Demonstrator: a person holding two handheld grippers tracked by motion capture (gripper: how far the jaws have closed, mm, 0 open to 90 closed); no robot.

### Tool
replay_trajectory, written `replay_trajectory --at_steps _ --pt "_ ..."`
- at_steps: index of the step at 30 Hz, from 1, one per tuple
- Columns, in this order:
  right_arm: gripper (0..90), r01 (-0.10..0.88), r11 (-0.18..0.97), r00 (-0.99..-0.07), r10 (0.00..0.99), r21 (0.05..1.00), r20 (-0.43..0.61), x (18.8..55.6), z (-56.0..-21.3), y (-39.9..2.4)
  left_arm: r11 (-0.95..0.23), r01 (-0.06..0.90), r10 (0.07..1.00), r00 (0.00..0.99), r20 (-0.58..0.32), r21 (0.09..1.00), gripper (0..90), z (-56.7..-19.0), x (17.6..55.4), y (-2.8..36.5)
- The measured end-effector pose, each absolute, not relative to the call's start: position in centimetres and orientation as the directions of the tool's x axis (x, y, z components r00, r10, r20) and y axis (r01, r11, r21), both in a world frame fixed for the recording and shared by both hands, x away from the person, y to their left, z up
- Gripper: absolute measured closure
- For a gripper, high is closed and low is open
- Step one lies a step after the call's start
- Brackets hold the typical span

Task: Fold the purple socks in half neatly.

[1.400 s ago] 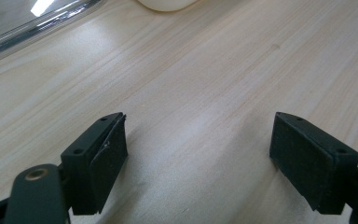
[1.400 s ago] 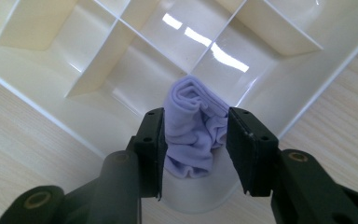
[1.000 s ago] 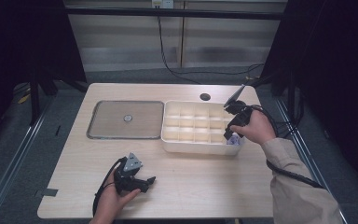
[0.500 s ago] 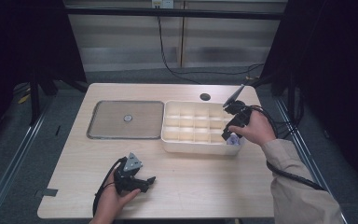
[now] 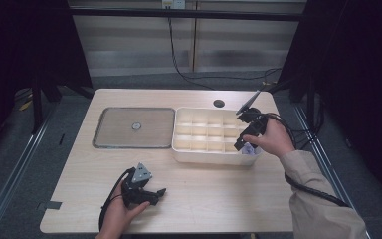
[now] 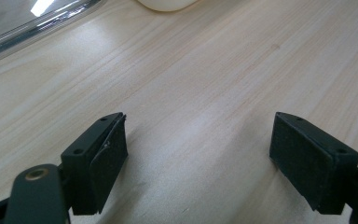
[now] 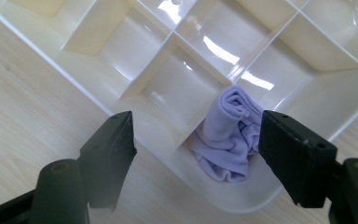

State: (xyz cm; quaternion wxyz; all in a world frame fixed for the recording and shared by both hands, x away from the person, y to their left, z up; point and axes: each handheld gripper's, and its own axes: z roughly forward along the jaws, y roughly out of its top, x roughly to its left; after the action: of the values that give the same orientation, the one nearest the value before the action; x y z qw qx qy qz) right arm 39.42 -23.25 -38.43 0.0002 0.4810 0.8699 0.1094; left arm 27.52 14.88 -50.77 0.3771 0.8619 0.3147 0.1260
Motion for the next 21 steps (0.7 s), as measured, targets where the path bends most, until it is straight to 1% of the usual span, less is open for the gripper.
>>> replay_trajectory --at_steps 15,21 --pt "26.7 0.808 0.557 -0.582 0.806 0.191 0.109 38.3 -38.0 -22.2 -0.522 0.446 0.635 0.772 -0.017 0.727 18.4 -50.8 27.5 14.9" --pt "26.7 0.795 0.571 -0.599 0.793 0.206 0.113 37.9 -38.1 -21.7 -0.518 0.447 0.637 0.770 -0.019 0.730 18.4 -50.8 27.5 14.9"
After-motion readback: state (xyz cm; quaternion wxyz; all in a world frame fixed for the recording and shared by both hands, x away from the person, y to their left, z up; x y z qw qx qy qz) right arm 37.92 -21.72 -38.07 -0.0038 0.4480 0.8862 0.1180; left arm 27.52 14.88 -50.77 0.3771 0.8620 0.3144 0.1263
